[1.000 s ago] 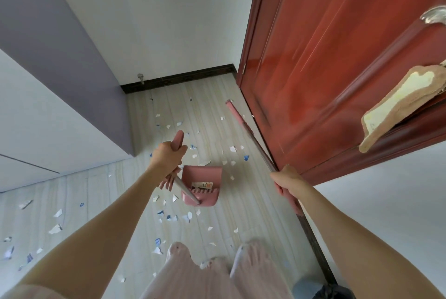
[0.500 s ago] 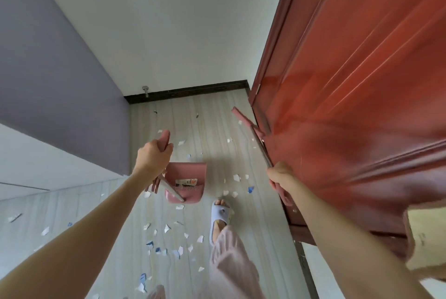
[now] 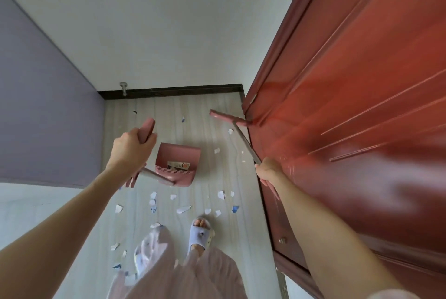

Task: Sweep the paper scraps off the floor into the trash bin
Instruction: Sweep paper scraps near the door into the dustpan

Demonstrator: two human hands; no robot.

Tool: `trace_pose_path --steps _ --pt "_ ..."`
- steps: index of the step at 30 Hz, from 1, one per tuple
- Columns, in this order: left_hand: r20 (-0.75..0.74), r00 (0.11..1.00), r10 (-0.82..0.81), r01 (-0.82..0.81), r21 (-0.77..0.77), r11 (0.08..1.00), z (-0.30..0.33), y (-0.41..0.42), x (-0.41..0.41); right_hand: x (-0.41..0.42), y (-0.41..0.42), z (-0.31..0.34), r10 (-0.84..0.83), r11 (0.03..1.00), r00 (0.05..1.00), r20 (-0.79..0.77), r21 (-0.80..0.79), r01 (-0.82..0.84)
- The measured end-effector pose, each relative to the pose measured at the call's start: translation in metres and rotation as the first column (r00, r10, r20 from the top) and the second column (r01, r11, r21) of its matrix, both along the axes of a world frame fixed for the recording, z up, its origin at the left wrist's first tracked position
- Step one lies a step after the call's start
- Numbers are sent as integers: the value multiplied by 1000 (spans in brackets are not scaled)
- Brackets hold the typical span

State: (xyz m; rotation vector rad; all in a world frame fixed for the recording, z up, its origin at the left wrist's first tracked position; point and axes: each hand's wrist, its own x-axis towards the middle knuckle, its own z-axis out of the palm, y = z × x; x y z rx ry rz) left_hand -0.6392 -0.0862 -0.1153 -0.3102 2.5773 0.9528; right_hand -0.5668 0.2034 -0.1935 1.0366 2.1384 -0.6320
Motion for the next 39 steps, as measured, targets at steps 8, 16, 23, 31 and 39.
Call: trace_pose_path --steps 8,16,23,31,39 --pt "-1 999 -43 43 24 999 -18 5 -15 6 -1 -41 -43 999 998 49 -31 44" --pt "14 995 -103 102 54 993 -22 -9 -2 69 -21 -59 -83 996 992 91 -7 84" --pt "18 979 -205 204 49 978 -17 -21 -1 119 -70 -36 -165 977 977 139 -115 181" --pt "36 955 -294 292 38 956 -4 -34 -7 122 -64 14 -331 906 925 185 -211 366" --pt "43 952 -303 302 22 953 10 -66 -26 68 -84 40 -444 864 892 88 -220 452"
